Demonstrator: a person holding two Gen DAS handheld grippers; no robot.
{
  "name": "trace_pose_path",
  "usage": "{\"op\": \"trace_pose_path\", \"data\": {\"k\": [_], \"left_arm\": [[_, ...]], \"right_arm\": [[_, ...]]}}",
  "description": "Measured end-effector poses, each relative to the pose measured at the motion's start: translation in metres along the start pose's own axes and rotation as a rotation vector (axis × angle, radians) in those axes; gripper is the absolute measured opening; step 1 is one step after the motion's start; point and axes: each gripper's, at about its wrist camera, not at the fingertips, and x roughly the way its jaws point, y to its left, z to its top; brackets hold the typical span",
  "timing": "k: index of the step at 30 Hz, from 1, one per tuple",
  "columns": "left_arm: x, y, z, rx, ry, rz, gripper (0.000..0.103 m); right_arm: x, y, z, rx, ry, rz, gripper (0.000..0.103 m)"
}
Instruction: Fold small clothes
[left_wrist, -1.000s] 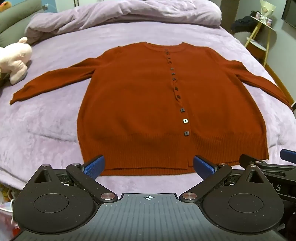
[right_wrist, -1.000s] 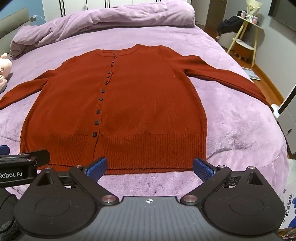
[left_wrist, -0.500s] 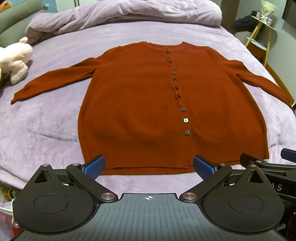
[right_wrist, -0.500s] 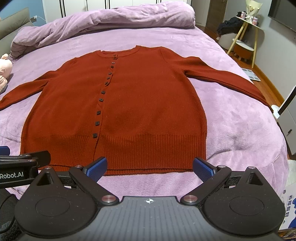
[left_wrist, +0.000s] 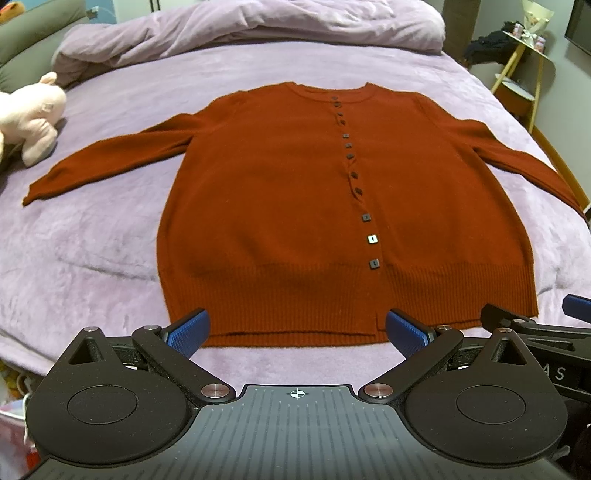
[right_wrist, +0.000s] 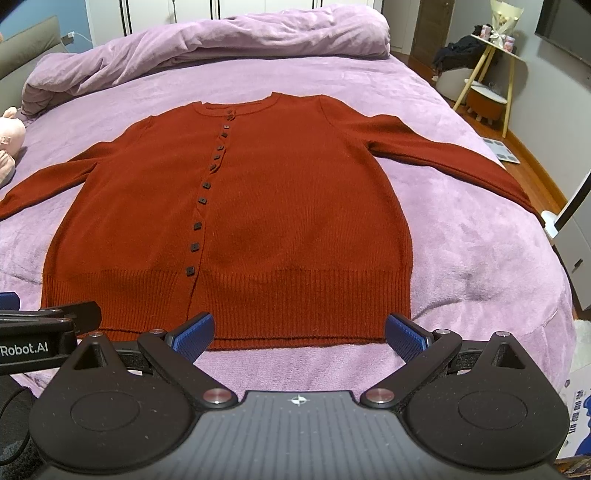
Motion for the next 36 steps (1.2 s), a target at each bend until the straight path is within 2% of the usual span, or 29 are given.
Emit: {"op": "trace_pose_path", "data": {"k": [36], "left_arm": [[0.0036, 0.0013, 0.0011, -0.009, 0.015, 0.004, 0.103]], "right_arm": [[-0.0002, -0.0005, -0.0002, -0.003, -0.002, -0.001, 0.099]]}}
